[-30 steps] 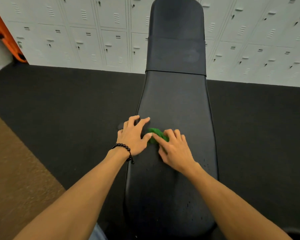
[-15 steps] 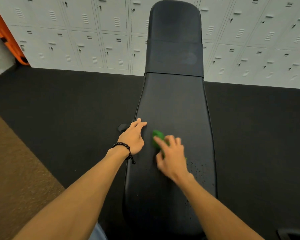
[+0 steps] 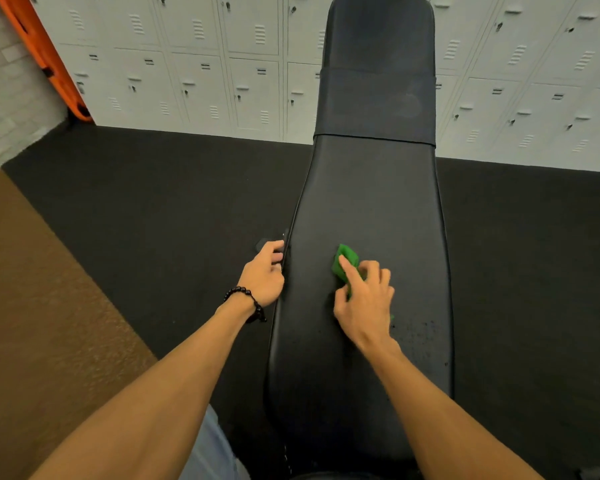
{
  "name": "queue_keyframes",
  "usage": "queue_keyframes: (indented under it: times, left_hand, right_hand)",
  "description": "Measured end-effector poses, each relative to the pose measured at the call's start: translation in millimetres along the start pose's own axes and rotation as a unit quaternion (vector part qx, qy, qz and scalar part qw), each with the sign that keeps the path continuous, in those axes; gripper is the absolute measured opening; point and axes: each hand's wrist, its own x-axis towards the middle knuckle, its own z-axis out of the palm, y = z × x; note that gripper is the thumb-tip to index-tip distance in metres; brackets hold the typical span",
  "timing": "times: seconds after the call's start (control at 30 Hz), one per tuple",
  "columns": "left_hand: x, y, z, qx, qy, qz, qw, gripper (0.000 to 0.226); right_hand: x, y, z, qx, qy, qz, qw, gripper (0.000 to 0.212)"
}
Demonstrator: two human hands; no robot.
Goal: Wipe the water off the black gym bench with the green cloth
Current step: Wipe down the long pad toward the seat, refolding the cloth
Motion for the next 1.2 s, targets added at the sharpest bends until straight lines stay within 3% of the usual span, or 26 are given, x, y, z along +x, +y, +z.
queue_keyframes:
  times: [0.07, 0.13, 0.2, 0.33, 0.37, 0.4, 0.47, 0.53, 0.67, 0.73, 0.8, 0.83, 0.9, 0.97, 1.03, 1.1, 1.13, 1.2]
  left_hand:
    - [-5.5, 1.8, -0.9, -0.004, 0.014, -0.009, 1.0, 0.041]
    - [-11.5, 2.2, -1.5, -0.006, 0.019, -0.02, 1.0, 0.039]
    - [-18.7, -2.1, 0.5, -0.017, -0.005, -0.053, 0.998, 0.043]
    - [-33.9, -12.5, 6.5, -0.117, -0.09, -0.144, 0.979, 0.052]
    - [-34.5, -15.7, 7.0, -0.146, -0.097, -0.157, 0.972, 0.052]
    - [-35.4, -17.9, 7.0, -0.167, -0.103, -0.168, 0.966, 0.054]
    - [-37.4, -22.8, 6.9, -0.192, -0.115, -0.186, 0.957, 0.06]
    - [-41.1, -24.0, 9.1, -0.202, -0.122, -0.196, 0.952, 0.062]
    - [-44.2, -28.1, 16.5, -0.124, -0.1, -0.172, 0.972, 0.059]
    - [-41.6, -29.2, 19.6, -0.077, -0.098, -0.181, 0.976, 0.059]
    - [-40.8, -27.7, 22.7, -0.035, -0.106, -0.199, 0.974, 0.061]
    - [-40.8, -27.1, 23.6, -0.017, -0.108, -0.206, 0.972, 0.061]
    - [-38.3, -26.7, 25.9, 0.013, -0.111, -0.212, 0.971, 0.062]
    - [-36.8, -26.2, 25.3, 0.037, -0.117, -0.218, 0.968, 0.063]
    - [-33.7, -26.1, 23.8, 0.059, -0.121, -0.221, 0.966, 0.064]
    - [-32.4, -24.5, 22.8, 0.068, -0.123, -0.229, 0.963, 0.064]
    - [-32.9, -24.0, 23.1, 0.068, -0.122, -0.235, 0.962, 0.064]
    - [-33.8, -22.9, 25.9, 0.058, -0.116, -0.247, 0.96, 0.064]
  right_hand:
    - [-7.6, -21.5, 7.6, -0.018, -0.083, -0.125, 0.989, 0.059]
    - [-19.9, -29.8, 12.1, -0.04, -0.171, -0.244, 0.954, 0.059]
    - [-29.9, -24.6, 14.2, -0.061, -0.206, -0.311, 0.926, 0.054]
    - [-34.7, -28.5, 18.2, -0.044, -0.155, -0.188, 0.969, 0.047]
    - [-38.5, -33.5, 19.9, -0.051, -0.157, -0.198, 0.966, 0.048]
    - [-45.4, -36.5, 21.3, -0.061, -0.173, -0.245, 0.952, 0.048]
    - [-62.1, -33.9, 20.7, -0.063, -0.225, -0.398, 0.887, 0.041]
    - [-61.0, -24.3, 16.2, -0.066, -0.25, -0.471, 0.844, 0.035]
    - [-57.7, -32.6, 19.1, -0.062, -0.188, -0.293, 0.935, 0.048]
    - [-76.7, -37.5, 23.1, -0.062, -0.207, -0.345, 0.914, 0.056]
    - [-88.2, -31.1, 21.3, -0.065, -0.241, -0.451, 0.857, 0.049]
    - [-84.9, -27.9, 19.8, -0.063, -0.24, -0.46, 0.852, 0.042]
    - [-76.5, -28.5, 20.3, -0.062, -0.207, -0.378, 0.9, 0.032]
    - [-80.4, -36.4, 22.7, -0.056, -0.183, -0.288, 0.938, 0.042]
    - [-93.5, -36.1, 25.6, -0.062, -0.192, -0.338, 0.919, 0.05]
    - [-91.6, -19.9, 19.6, -0.062, -0.2, -0.408, 0.888, 0.045]
    - [-84.3, -10.5, 16.4, -0.061, -0.188, -0.391, 0.899, 0.041]
    - [-69.0, 0.0, 12.8, -0.055, -0.126, -0.252, 0.958, 0.041]
